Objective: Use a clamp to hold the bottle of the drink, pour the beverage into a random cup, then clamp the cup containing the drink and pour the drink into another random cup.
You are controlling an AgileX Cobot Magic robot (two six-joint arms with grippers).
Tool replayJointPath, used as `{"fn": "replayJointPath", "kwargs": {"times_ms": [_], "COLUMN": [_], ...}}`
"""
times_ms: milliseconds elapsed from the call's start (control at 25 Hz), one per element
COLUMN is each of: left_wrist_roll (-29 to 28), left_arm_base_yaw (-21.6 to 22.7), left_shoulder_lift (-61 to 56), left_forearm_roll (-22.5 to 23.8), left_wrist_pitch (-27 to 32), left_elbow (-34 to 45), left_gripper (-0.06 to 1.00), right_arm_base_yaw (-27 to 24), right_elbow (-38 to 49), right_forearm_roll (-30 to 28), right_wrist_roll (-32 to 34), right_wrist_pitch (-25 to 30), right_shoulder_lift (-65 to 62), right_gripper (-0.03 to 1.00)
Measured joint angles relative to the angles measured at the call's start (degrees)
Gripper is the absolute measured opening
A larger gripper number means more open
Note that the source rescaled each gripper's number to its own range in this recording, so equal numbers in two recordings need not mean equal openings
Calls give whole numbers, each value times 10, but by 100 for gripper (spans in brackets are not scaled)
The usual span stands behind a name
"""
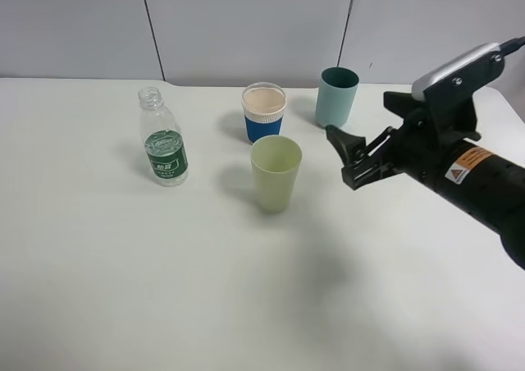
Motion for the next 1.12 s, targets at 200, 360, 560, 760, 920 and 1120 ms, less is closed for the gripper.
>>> {"fn": "replayJointPath", "kwargs": {"times_ms": [200, 360, 560, 760, 920, 1120], "left_wrist_roll": [0, 0, 0, 0, 0, 0], "left_arm_base_yaw": [0, 0, 0, 0, 0, 0], "left_shoulder_lift": [0, 0, 0, 0, 0, 0], "left_forearm_roll": [0, 0, 0, 0, 0, 0], "left_wrist_pitch": [0, 0, 0, 0, 0, 0], "left_elbow": [0, 0, 0, 0, 0, 0], "left_gripper": [100, 100, 100, 100, 100, 100], "right_arm_base_yaw": [-68, -132, -209, -270, -312, -331], "right_elbow": [-36, -90, -143, -150, -152, -152], "right_forearm_roll": [-8, -36, -55, -64, -64, -64], "right_wrist_roll": [-5, -5, -4, 13, 41, 46], "right_wrist_pitch": [104, 216, 322, 360, 431, 545], "right_shoulder_lift": [-67, -89, -116, -193, -293, -424], "right_gripper": [64, 64, 64, 64, 64, 64]}}
